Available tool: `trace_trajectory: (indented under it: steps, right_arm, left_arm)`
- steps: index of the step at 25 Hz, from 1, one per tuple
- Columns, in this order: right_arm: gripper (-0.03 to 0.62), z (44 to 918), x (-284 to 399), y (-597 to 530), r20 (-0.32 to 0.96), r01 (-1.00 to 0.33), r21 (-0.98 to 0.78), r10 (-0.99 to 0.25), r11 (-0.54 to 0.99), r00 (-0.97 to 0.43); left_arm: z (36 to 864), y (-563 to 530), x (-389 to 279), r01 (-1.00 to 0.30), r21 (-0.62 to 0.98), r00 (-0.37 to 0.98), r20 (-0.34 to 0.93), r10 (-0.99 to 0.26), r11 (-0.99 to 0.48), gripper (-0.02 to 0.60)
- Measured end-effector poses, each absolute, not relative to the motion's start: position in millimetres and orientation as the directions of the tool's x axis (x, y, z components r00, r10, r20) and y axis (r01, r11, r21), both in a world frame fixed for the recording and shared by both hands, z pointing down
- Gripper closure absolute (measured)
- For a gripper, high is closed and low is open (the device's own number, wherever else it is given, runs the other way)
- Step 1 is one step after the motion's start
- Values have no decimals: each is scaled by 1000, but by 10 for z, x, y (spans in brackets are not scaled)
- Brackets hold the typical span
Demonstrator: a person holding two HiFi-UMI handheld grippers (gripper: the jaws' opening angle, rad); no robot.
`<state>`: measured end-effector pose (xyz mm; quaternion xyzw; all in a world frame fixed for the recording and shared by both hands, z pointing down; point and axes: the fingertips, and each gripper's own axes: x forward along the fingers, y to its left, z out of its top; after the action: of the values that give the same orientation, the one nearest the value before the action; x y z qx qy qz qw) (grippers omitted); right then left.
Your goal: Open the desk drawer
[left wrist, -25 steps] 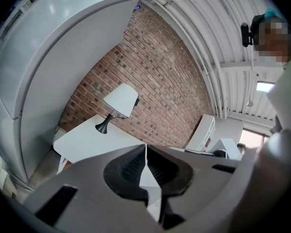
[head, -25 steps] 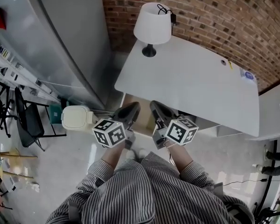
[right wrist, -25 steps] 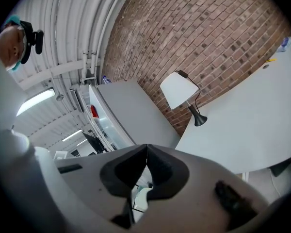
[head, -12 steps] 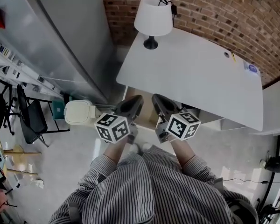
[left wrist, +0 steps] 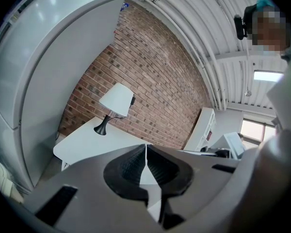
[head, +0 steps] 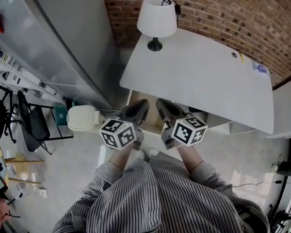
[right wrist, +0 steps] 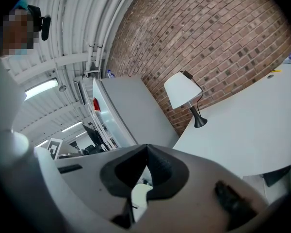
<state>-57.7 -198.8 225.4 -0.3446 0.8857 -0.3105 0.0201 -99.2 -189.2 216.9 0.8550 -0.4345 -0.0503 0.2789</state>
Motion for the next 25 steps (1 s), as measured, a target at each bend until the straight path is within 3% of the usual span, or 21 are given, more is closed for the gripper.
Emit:
trace_trajectory:
  steps: [25]
  right_arm:
    - [577, 2240, -606, -1822, 219, -631, -513, -623, 582, -751]
  left_arm:
    - [2135, -1850, -1048, -691, 536, 642, 148, -752, -485, 563]
